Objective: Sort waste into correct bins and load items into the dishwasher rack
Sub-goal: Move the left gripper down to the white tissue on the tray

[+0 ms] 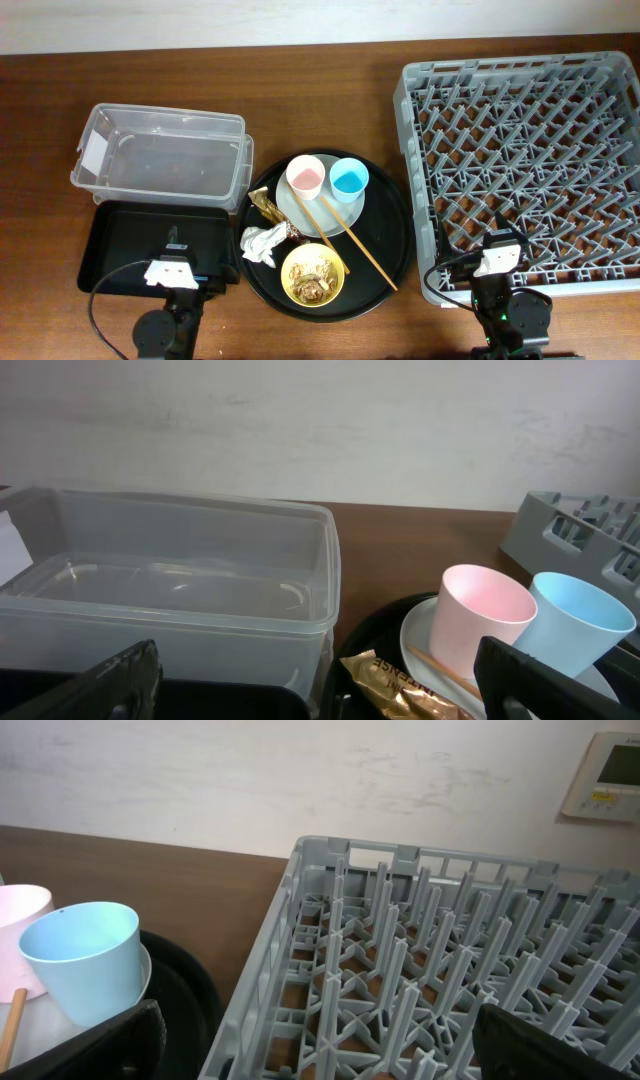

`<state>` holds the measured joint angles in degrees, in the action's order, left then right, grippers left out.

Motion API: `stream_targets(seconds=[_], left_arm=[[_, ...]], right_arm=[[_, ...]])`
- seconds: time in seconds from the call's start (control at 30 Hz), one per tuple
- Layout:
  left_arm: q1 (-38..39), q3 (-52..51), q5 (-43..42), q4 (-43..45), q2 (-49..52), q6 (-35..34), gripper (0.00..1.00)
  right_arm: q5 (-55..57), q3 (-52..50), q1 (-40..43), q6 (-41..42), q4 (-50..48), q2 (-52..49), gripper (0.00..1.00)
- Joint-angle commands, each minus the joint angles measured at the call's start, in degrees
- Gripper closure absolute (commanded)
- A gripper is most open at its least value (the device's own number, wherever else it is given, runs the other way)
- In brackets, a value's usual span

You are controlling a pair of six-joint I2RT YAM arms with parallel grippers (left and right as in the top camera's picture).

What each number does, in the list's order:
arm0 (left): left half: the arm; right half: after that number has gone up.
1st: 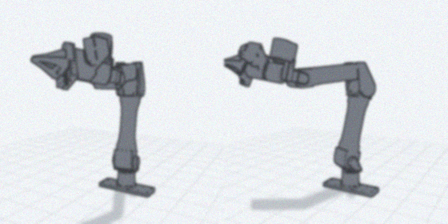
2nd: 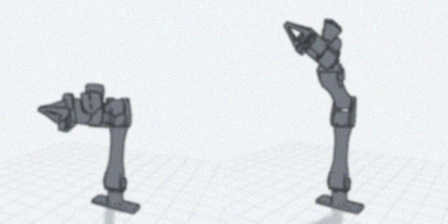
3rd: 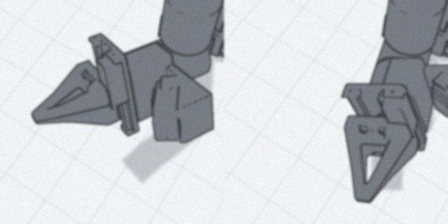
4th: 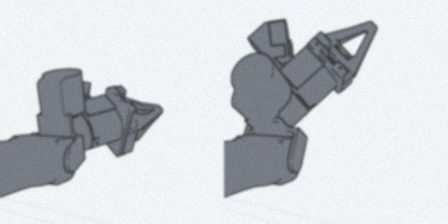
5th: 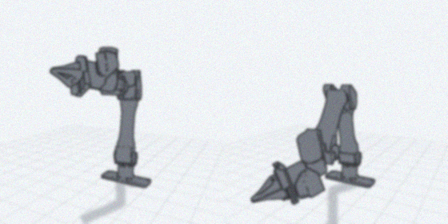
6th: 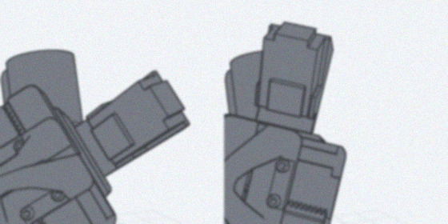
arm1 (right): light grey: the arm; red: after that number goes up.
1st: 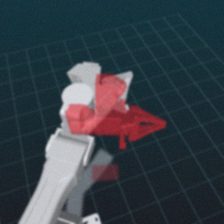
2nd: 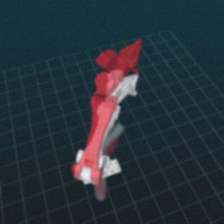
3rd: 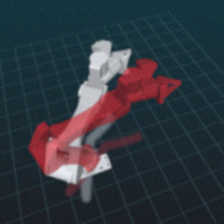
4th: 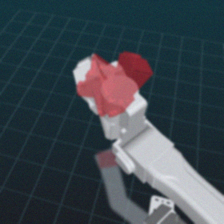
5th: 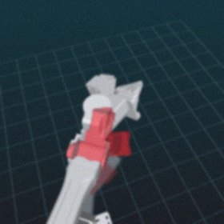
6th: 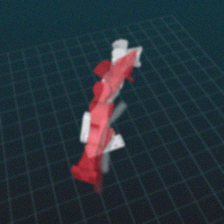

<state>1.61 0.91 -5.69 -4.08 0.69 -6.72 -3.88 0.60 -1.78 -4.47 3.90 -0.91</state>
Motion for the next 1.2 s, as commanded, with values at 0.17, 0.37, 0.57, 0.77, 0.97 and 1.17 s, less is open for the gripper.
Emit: stream_targets(seconds=[0.17,0.37,0.57,0.77,0.97,1.17], left_arm=[[0.11,0.59,0.57,0.35,-0.28,-1.44,0.01],[0.11,13.79,0.59,-8.63,0.13,-1.44,0.01],[0.11,35.95,0.5,-23.26,14.73,-1.38,0.01],[0.11,63.43,-16.2,-48.24,43.67,-0.92,0.08],[0.31,56.83,-12.94,-59.17,52.46,-3.04,0.73],[7.98,49.77,-6.86,-55.89,58.82,-3.15,0.56]], right_arm=[[0.5,-0.28,0.35,0.39,0.26,0.17,0.01],[0.52,-0.28,0.35,0.39,0.26,0.17,0.01],[0.52,-0.28,0.35,0.39,0.26,0.17,0.01],[0.5,-0.28,0.35,0.39,0.26,0.17,0.01],[0.52,-0.28,0.35,0.39,0.26,0.17,0.01],[0.5,-0.28,0.35,0.39,0.26,0.17,0.02]])
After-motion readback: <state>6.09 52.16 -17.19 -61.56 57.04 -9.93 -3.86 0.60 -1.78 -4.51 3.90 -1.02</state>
